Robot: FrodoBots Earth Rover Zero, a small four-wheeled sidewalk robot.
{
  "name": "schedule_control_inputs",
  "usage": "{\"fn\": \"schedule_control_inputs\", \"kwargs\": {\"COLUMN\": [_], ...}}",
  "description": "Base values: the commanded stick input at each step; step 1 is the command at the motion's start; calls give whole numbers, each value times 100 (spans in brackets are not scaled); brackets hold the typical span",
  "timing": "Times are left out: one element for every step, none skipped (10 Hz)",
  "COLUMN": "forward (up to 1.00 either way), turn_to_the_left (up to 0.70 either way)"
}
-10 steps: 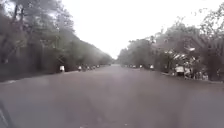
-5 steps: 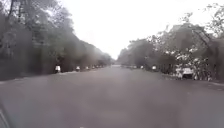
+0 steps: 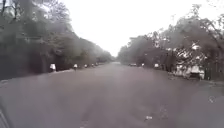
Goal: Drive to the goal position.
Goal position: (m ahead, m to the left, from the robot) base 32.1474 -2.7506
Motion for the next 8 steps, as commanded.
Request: {"fn": "schedule_control_inputs", "kwargs": {"forward": [100, 100, 100, 100, 100, 100, 100, 100], "turn_to_the_left": [0, 0, 0, 0, 0, 0, 0, 0]}}
